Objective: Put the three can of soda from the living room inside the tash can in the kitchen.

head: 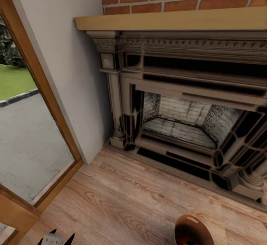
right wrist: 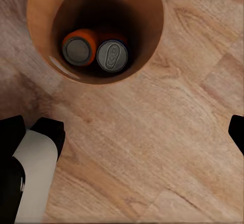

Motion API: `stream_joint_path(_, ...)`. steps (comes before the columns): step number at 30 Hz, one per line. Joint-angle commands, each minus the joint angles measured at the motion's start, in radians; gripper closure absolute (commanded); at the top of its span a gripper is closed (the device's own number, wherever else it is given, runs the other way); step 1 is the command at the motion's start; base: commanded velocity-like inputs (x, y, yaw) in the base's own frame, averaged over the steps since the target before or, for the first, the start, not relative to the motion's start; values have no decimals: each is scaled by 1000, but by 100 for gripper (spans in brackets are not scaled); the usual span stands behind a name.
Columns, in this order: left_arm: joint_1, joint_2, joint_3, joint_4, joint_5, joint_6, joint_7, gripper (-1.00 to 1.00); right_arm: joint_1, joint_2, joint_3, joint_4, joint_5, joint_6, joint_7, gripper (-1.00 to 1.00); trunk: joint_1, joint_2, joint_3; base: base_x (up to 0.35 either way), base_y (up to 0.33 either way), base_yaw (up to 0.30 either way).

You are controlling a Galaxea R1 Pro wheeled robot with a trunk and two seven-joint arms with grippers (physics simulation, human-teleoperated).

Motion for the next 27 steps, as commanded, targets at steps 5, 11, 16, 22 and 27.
stream_joint_path(5, 0, 0, -2, 3, 0, -2, 0, -100, 2, -12, 0, 73, -2, -67, -33, -100, -19, 35, 24, 0, 0, 0)
stream_joint_path(11, 0, -1, -3, 25, 0, -14, 0, -100, 2, -21, -81, 152, 0, -248, -40, -100, -42, 77, 52, 0, 0, 0)
stream_joint_path(16, 0, -1, -7, 54, 1, -34, 1, -100, 2, -37, -124, 231, 0, -336, -42, -100, -61, 112, 75, 0, 0, 0)
stream_joint_path(22, 0, -1, -22, 129, 1, -85, 1, -100, 2, -125, -142, 450, -4, -407, -48, -100, -84, 154, 104, 0, 0, 0)
stream_joint_path(27, 0, -2, -25, 194, 1, -127, 1, -100, 2, -216, -141, 732, -1, -480, -212, -100, -104, 189, 127, 0, 0, 0)
